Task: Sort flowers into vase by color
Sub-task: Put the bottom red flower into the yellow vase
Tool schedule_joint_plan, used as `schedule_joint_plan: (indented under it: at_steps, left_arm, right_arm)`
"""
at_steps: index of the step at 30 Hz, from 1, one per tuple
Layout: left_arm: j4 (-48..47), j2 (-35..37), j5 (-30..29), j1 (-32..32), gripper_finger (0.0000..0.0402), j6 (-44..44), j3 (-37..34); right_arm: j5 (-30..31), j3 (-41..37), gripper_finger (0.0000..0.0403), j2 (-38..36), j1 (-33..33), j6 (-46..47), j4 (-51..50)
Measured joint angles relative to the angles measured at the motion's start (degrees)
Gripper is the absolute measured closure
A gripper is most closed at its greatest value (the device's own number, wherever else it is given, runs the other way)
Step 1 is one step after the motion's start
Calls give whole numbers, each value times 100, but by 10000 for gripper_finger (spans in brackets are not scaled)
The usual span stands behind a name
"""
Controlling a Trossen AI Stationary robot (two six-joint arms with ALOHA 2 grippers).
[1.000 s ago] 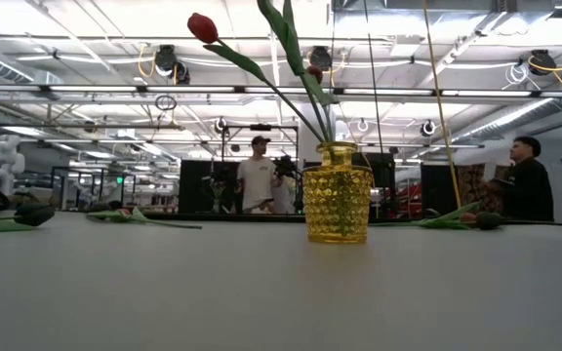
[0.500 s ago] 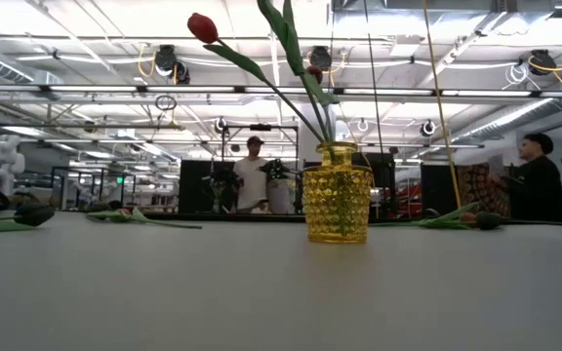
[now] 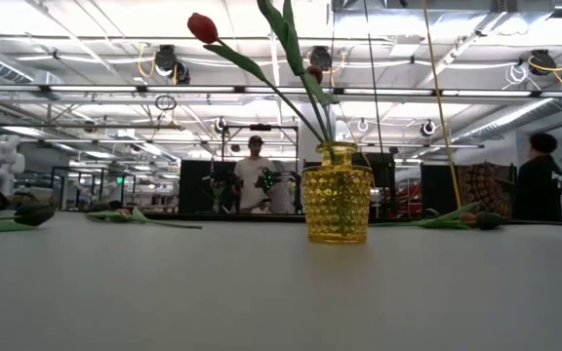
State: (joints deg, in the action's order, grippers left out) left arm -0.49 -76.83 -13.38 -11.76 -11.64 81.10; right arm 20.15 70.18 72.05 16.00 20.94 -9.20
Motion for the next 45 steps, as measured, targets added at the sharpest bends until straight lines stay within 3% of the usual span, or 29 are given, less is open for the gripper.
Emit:
schedule_joint_plan:
  at_steps: [5,11,34,45]
  left_arm:
    - [17,-78,178,99,398,-7,0]
    - [19,-88,248,192,398,-4,0]
    - [131,-88,292,302,398,-2,0]
    - [136,-88,294,348,398,0,0]
  right_arm:
    - [-96,592,229,26,-139,64,-1167]
    - [-102,1019,229,20,-275,36,-1769]
    - [-1566,1026,249,212,-819,200,-1890]
    - [-1649,1024,250,340,-897,99,-1851]
